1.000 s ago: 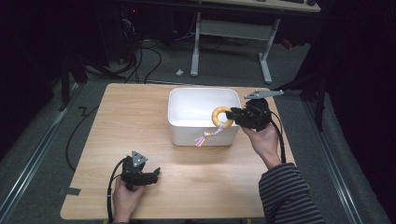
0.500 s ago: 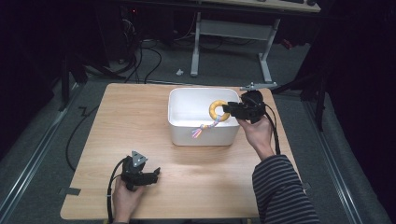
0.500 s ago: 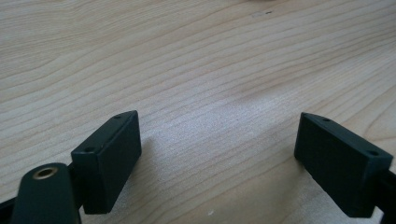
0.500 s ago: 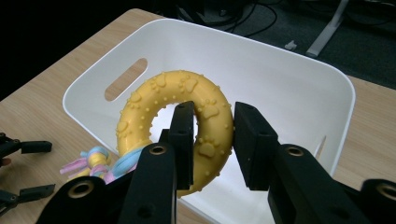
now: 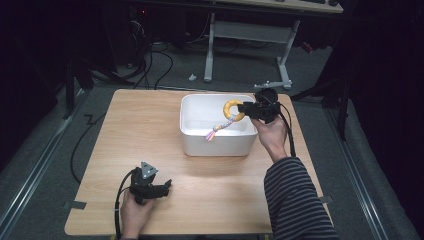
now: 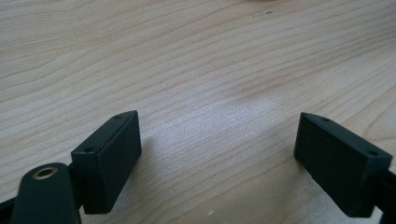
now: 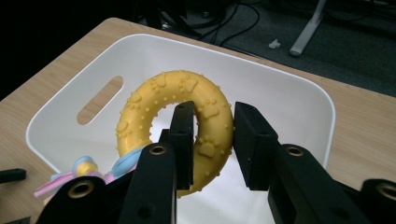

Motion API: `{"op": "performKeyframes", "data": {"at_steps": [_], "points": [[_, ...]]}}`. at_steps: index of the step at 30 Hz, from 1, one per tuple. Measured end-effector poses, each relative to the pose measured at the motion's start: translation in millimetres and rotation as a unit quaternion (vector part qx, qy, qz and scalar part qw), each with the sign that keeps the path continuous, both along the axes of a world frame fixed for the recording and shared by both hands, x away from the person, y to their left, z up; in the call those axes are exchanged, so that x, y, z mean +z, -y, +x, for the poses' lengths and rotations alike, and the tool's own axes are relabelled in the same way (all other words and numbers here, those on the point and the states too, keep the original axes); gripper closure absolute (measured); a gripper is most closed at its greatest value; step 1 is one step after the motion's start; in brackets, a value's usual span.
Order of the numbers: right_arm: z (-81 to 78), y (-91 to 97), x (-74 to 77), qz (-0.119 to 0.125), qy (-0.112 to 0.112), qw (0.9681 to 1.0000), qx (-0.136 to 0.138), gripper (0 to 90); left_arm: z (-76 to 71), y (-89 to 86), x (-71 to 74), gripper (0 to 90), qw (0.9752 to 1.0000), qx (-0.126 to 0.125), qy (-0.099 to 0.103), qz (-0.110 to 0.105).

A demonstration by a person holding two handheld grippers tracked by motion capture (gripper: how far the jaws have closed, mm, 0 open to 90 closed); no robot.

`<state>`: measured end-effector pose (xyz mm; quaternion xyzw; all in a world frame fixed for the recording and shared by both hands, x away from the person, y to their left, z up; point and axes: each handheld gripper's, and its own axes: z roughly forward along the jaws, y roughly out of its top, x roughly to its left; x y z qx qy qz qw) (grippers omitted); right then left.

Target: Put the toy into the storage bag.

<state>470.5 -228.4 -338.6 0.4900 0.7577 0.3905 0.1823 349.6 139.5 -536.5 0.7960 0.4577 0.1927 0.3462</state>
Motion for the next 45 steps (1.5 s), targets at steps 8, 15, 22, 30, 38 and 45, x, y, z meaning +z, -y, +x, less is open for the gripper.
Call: {"op": "performKeyframes", "data": {"at_steps": [8, 15, 22, 30, 38, 45], "points": [[11.4, -2.4, -5.4, -0.009, -0.007, 0.9997, -0.02, 70.3, 0.0, -0.2, 0.0, 15.3, 1.0, 0.0, 0.0, -0.001], [18.7, -4.2, -19.1, -0.017, -0.022, 0.9991, -0.031, 70.2, 0.0, -0.2, 0.0, 15.3, 1.0, 0.0, 0.0, -0.001], [19.0, -3.1, -38.7, -0.03, -0.047, 0.9981, -0.027, 70.2, 0.0, -0.2, 0.0, 15.4, 1.0, 0.0, 0.0, -0.002], [13.9, -4.9, -51.7, -0.047, -0.068, 0.9964, -0.022, 70.1, 0.0, -0.2, 0.0, 15.4, 1.0, 0.0, 0.0, -0.002], [6.9, -8.5, -53.9, -0.061, -0.069, 0.9957, -0.008, 70.1, 0.0, -0.2, 0.0, 15.4, 1.0, 0.0, 0.0, -0.002], [-2.9, -11.6, -50.0, -0.065, -0.064, 0.9958, 0.003, 70.1, 0.0, -0.2, 0.0, 15.5, 1.0, 0.0, 0.0, -0.002]]}}
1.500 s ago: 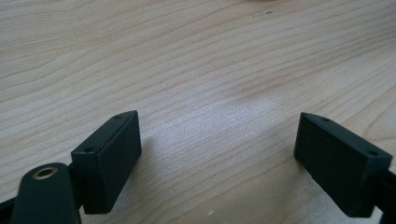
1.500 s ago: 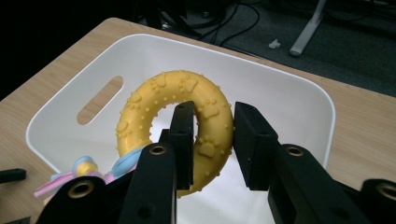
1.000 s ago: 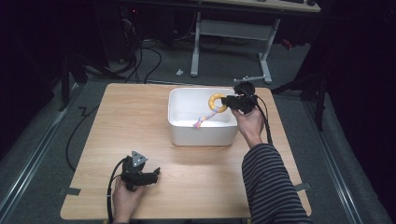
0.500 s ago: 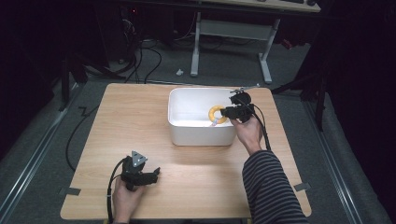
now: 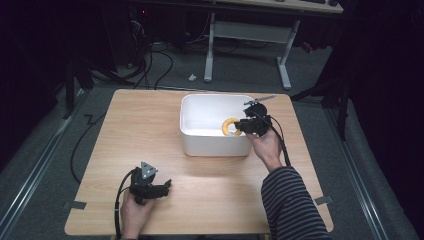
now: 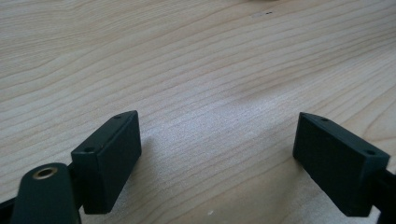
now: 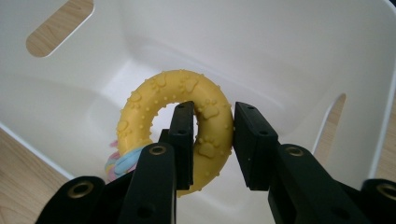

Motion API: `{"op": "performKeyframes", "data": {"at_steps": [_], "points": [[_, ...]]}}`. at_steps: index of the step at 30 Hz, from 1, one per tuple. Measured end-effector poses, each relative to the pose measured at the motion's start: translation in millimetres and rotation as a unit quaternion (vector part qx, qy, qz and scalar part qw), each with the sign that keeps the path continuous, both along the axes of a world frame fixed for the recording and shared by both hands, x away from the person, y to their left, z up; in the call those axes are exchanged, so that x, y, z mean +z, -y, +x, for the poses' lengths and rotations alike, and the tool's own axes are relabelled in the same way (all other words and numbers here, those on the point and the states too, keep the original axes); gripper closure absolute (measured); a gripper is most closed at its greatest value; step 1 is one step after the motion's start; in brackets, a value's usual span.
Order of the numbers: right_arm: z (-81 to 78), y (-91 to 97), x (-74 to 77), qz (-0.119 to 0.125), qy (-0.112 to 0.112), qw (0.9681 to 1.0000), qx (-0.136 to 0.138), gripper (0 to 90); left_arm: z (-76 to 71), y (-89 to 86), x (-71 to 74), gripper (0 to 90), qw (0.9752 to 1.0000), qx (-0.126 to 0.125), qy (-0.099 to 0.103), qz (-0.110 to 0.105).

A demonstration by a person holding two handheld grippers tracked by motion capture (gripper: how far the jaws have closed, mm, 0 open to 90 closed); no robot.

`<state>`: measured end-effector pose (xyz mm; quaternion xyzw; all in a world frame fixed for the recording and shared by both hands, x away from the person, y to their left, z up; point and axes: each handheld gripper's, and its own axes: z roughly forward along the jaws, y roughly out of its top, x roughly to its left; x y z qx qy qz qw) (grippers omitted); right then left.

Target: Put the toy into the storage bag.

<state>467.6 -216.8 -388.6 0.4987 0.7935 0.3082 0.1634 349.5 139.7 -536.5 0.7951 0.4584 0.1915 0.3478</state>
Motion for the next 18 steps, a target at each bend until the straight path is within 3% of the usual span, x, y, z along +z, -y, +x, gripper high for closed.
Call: {"op": "performKeyframes", "data": {"at_steps": [11, 13, 18], "points": [[-8.4, 5.1, 1.3, 0.006, -0.001, 1.0, 0.005, 69.1, 0.0, 0.0, 0.0, 15.5, 1.0, 0.0, 0.0, 0.0], [-11.0, 8.1, 3.4, 0.023, 0.003, 0.9997, 0.007, 62.4, 0.0, 0.0, 0.0, 15.5, 1.0, 0.0, 0.0, 0.0], [-18.0, 10.1, 7.9, 0.019, 0.018, 0.9996, 0.013, 58.6, -0.1, 0.1, 0.0, 15.6, 1.0, 0.001, 0.0, 0.0]]}}
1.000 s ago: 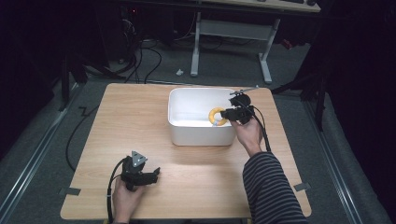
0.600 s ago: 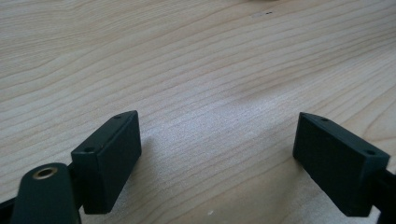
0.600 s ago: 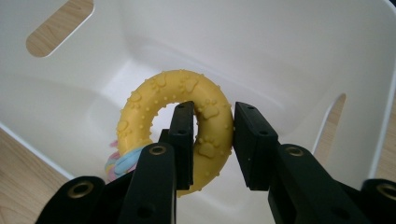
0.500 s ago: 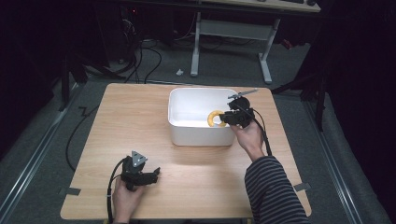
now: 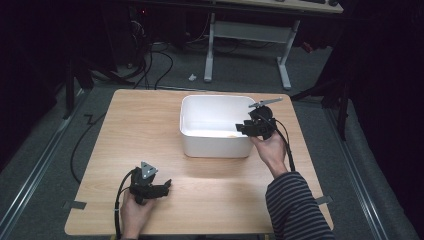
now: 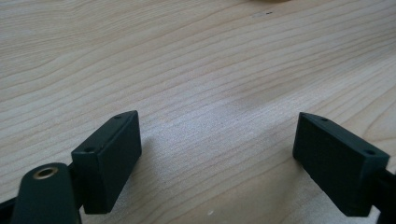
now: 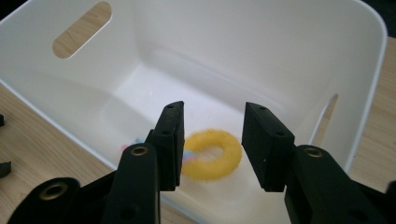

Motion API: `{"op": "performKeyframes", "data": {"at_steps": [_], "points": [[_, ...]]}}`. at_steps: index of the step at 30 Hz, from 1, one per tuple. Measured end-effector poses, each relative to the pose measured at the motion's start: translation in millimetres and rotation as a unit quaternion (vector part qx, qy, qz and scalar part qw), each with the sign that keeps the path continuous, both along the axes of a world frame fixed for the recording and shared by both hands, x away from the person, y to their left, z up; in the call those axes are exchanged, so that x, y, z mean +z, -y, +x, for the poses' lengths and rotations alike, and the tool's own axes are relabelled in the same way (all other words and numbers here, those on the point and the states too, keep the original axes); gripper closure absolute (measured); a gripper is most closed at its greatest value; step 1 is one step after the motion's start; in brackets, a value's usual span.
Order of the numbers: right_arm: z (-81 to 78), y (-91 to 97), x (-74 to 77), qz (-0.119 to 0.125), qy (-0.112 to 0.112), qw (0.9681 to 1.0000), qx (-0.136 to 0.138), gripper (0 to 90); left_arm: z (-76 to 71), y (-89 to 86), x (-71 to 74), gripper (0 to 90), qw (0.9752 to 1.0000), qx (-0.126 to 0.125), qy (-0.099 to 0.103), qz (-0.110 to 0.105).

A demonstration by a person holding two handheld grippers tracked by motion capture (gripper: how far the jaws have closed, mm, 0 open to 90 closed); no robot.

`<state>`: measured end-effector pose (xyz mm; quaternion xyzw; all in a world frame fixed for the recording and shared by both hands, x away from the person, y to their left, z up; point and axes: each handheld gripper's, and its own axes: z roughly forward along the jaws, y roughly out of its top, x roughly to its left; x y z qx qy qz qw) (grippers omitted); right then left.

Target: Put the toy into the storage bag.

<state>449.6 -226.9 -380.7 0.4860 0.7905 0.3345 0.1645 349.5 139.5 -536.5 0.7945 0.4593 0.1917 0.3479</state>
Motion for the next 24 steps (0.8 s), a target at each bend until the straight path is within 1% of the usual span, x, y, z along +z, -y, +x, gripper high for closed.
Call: {"op": "performKeyframes", "data": {"at_steps": [1, 3, 5, 6, 7, 8, 10, 11, 12, 13, 17, 18, 20, 21, 24], "points": [[-5.0, 2.5, 1.7, 0.005, 0.008, 1.0, 0.001, 56.8, 0.0, -0.1, 0.0, 15.6, 1.0, 0.0, 0.0, 0.0], [-6.9, 3.7, 2.1, 0.008, 0.012, 0.9999, 0.003, 56.0, 0.0, 0.0, 0.0, 15.6, 1.0, 0.0, 0.0, 0.0], [-12.8, 7.3, 3.9, 0.013, 0.019, 0.9997, 0.003, 54.3, 0.0, 0.0, 0.0, 15.7, 1.0, 0.0, 0.0, 0.0], [-15.5, 9.4, 4.9, 0.015, 0.026, 0.9995, 0.004, 53.4, 0.0, 0.0, 0.0, 15.7, 1.0, 0.0, 0.0, 0.0], [-21.7, 14.4, 7.9, 0.021, 0.036, 0.9991, 0.001, 52.1, 0.0, 0.0, 0.0, 15.7, 1.0, 0.0, 0.0, 0.0], [-21.7, 14.4, 7.9, 0.021, 0.036, 0.9991, 0.001, 52.1, 0.0, 0.0, 0.0, 15.7, 1.0, 0.0, 0.0, 0.0], [-27.6, 19.3, 11.0, 0.025, 0.04, 0.9989, 0.003, 51.1, 0.0, 0.0, 0.0, 15.7, 1.0, 0.0, 0.0, 0.0], [-34.0, 22.5, 14.5, 0.024, 0.047, 0.9986, 0.002, 50.4, 0.0, 0.0, 0.0, 15.7, 1.0, 0.0, 0.0, 0.0], [-34.0, 22.5, 14.5, 0.024, 0.047, 0.9986, 0.002, 50.4, 0.0, 0.0, 0.0, 15.7, 1.0, 0.0, 0.0, 0.0], [-39.3, 24.9, 17.6, 0.02, 0.053, 0.9984, 0.004, 50.2, 0.0, 0.0, 0.0, 15.7, 1.0, 0.0, 0.0, 0.0], [-44.4, 28.8, 20.9, 0.019, 0.057, 0.9982, 0.003, 49.6, 0.0, 0.0, 0.0, 15.7, 1.0, 0.0, 0.0, 0.0], [-46.9, 32.8, 22.3, 0.023, 0.061, 0.9979, 0.0, 49.3, 0.0, 0.0, 0.0, 15.7, 1.0, 0.0, 0.0, 0.0], [-47.9, 34.2, 22.6, 0.028, 0.063, 0.9977, -0.002, 49.0, 0.0, 0.0, 0.0, 15.7, 1.0, 0.0, 0.0, 0.0], [-50.7, 39.2, 22.6, 0.039, 0.062, 0.9973, -0.006, 48.7, 0.0, 0.0, 0.0, 15.7, 1.0, 0.0, 0.0, 0.0], [-53.6, 43.5, 21.6, 0.039, 0.064, 0.9971, -0.009, 48.2, 0.0, 0.0, 0.0, 15.7, 1.0, 0.0, 0.0, 0.0]]}}
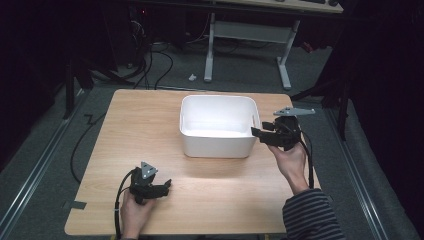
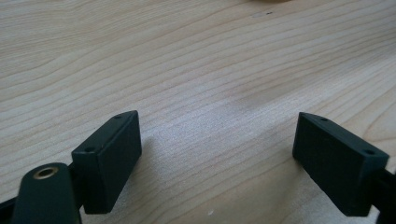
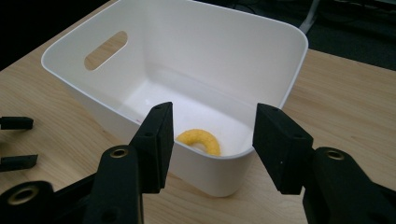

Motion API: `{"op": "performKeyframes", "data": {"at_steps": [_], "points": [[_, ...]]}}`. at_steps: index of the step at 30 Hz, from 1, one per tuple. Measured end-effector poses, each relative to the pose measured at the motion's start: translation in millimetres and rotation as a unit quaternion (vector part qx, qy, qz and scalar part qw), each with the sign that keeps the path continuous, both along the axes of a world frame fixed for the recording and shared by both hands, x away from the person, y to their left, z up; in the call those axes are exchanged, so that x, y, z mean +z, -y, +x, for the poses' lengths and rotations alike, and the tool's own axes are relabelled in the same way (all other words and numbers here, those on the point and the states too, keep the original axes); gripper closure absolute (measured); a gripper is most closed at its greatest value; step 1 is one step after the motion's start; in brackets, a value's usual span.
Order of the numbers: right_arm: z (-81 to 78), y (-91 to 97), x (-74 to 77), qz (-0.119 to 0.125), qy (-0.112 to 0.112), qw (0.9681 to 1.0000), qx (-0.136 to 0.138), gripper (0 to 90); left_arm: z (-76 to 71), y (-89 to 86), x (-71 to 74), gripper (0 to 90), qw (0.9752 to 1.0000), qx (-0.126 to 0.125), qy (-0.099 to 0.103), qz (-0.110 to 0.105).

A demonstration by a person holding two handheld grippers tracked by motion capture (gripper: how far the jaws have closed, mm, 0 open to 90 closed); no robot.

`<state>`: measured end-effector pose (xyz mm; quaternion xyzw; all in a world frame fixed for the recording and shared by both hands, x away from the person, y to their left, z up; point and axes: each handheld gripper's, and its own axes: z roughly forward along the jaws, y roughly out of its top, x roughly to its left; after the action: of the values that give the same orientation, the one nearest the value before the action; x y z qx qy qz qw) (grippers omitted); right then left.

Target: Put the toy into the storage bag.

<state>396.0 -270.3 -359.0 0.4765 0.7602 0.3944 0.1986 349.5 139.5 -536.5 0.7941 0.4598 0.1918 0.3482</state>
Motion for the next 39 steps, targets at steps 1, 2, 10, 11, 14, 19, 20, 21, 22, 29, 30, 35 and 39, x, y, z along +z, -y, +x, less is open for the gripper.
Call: {"op": "performKeyframes", "data": {"at_steps": [1, 2, 10, 11, 14, 19, 20, 21, 22, 29, 30, 35, 39], "points": [[-3.7, 4.3, -0.7, 0.004, -0.001, 1.0, -0.003, 47.7, 0.0, 0.0, 0.0, 15.7, 1.0, 0.0, 0.0, 0.0], [-5.3, 5.7, -0.5, 0.004, -0.002, 1.0, -0.005, 47.6, 0.0, 0.0, 0.0, 15.7, 1.0, 0.0, 0.0, 0.0], [-22.8, 17.0, 8.9, 0.008, 0.02, 0.9997, -0.014, 47.2, 0.0, 0.0, 0.0, 15.7, 1.0, 0.0, 0.0, 0.0], [-25.0, 18.2, 9.8, 0.008, 0.023, 0.9996, -0.014, 47.2, 0.0, 0.0, 0.0, 15.7, 1.0, 0.0, 0.0, 0.0], [-31.7, 21.8, 13.2, 0.009, 0.028, 0.9994, -0.016, 47.3, 0.0, -0.1, 0.0, 15.7, 1.0, 0.0, 0.0, 0.0], [-46.1, 32.8, 14.3, 0.02, 0.036, 0.9989, -0.024, 47.3, 0.0, -0.1, 0.0, 15.7, 1.0, 0.0, 0.0, 0.0], [-47.6, 34.5, 13.9, 0.02, 0.039, 0.9988, -0.024, 47.3, 0.0, -0.1, 0.0, 15.7, 1.0, 0.0, 0.0, 0.0], [-47.6, 34.5, 13.9, 0.02, 0.039, 0.9988, -0.024, 47.3, 0.0, -0.1, 0.0, 15.7, 1.0, 0.0, 0.0, 0.0], [-50.5, 37.2, 13.2, 0.023, 0.04, 0.9986, -0.025, 47.3, 0.0, -0.1, 0.0, 15.7, 1.0, 0.0, 0.0, 0.0], [-69.6, 47.2, 15.5, 0.032, 0.051, 0.9977, -0.032, 47.8, 0.0, -0.1, 0.0, 15.7, 1.0, 0.0, 0.0, 0.0], [-70.9, 48.2, 15.2, 0.033, 0.051, 0.9976, -0.032, 47.8, 0.0, -0.1, 0.0, 15.7, 1.0, 0.0, 0.0, 0.0], [-77.4, 53.4, 13.1, 0.036, 0.052, 0.9973, -0.035, 47.9, 0.0, -0.1, 0.1, 15.7, 1.0, 0.0, -0.001, 0.0], [-83.9, 58.1, 12.4, 0.054, 0.051, 0.9967, -0.033, 47.9, 0.0, -0.1, 0.0, 15.7, 1.0, 0.0, 0.0, 0.0]]}}
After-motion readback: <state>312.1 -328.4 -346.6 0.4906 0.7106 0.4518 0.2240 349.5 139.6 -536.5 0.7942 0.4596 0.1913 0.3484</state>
